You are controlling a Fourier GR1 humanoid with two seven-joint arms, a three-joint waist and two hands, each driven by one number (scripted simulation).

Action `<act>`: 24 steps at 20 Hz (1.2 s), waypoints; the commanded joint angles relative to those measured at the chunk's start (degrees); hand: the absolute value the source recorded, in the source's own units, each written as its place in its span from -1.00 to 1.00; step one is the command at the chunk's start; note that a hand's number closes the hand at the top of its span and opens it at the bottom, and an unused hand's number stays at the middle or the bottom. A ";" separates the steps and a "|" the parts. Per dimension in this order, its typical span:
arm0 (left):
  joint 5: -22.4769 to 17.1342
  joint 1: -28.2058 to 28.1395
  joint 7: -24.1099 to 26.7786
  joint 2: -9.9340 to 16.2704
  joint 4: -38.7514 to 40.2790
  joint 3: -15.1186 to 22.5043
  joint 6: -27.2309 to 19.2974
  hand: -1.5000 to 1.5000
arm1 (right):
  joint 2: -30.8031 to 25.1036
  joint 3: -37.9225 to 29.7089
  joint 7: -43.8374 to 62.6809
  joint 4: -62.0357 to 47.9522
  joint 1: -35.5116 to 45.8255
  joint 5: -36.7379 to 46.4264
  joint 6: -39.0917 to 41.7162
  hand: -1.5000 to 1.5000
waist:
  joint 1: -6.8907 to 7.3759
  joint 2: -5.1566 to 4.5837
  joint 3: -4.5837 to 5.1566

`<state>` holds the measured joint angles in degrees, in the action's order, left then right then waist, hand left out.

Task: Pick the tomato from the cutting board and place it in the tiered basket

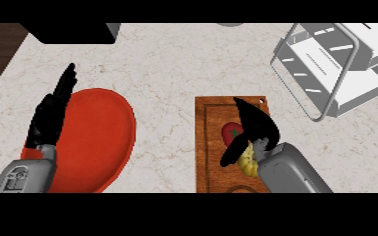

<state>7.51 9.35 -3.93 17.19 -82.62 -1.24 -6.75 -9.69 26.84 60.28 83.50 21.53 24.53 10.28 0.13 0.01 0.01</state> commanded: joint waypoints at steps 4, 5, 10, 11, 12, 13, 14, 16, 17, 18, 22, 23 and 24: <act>1.94 2.45 -0.81 -1.19 0.70 -0.56 0.31 0.00 | 6.03 -2.67 -1.79 -10.67 2.16 3.44 -0.35 -1.00 | 0.09 -0.07 -0.01; -0.60 0.60 0.64 0.57 0.93 -2.61 3.36 0.00 | 3.18 -5.21 1.48 -4.94 1.80 -0.17 5.75 -1.00 | -0.03 0.00 0.00; 1.08 1.13 -1.90 -0.66 -1.21 -1.01 1.50 0.00 | 1.54 2.99 -7.38 -9.49 1.47 2.25 9.44 1.00 | 0.32 -0.06 -0.02; 1.77 0.50 -2.07 -1.34 -1.79 -0.55 0.85 0.00 | 1.48 3.13 -5.44 -7.69 2.54 3.31 10.19 1.00 | 0.17 0.03 -0.01; -0.65 -2.66 4.01 0.42 0.83 -3.47 3.40 0.00 | 1.40 1.59 -8.53 -9.26 2.55 4.09 8.82 1.00 | 0.22 -0.04 0.01; 0.38 -2.85 -0.72 -0.31 -4.25 -2.45 2.57 0.00 | 3.35 1.53 -5.29 -7.84 2.61 4.34 10.03 1.00 | 0.20 0.05 -0.01; -0.23 -0.53 0.07 0.74 -1.24 -3.87 4.08 0.00 | 5.90 1.00 -5.20 -9.26 3.44 4.84 9.26 1.00 | 0.09 0.00 0.00; 0.64 0.78 -1.93 -0.47 -0.56 -2.89 3.62 0.00 | 5.23 -1.17 -8.23 -7.69 -2.10 4.70 4.64 1.00 | -0.14 0.01 -0.01; 1.53 2.16 -1.60 -0.15 0.05 -3.50 2.41 0.00 | 5.92 -0.82 -5.59 -1.88 -3.98 3.58 5.19 1.00 | -0.39 0.07 -0.01; 1.15 -0.29 -3.50 -0.53 -5.04 -2.63 3.29 0.00 | 7.69 -2.25 -5.05 -5.19 -1.68 4.52 4.42 1.00 | 0.01 0.06 -0.02; 2.28 -1.57 -0.98 -1.51 -2.99 -2.80 3.29 0.00 | 7.52 -6.11 -3.42 -0.21 -1.38 4.32 5.44 1.00 | -0.11 0.05 -0.01; 2.26 -0.60 1.45 -0.74 1.22 -4.37 2.65 0.00 | 5.67 -3.01 -5.73 5.37 -2.32 4.41 7.76 1.00 | -0.37 0.07 0.01; 0.81 -0.26 0.21 -0.02 -0.43 -4.03 4.52 0.00 | 2.76 1.54 -10.69 8.68 -5.75 5.78 8.47 1.00 | -0.75 0.23 0.01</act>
<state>9.11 8.52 -3.90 16.24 -83.77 -4.47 -3.76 -4.46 24.23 52.80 84.28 19.41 29.02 16.32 -0.15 0.16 0.05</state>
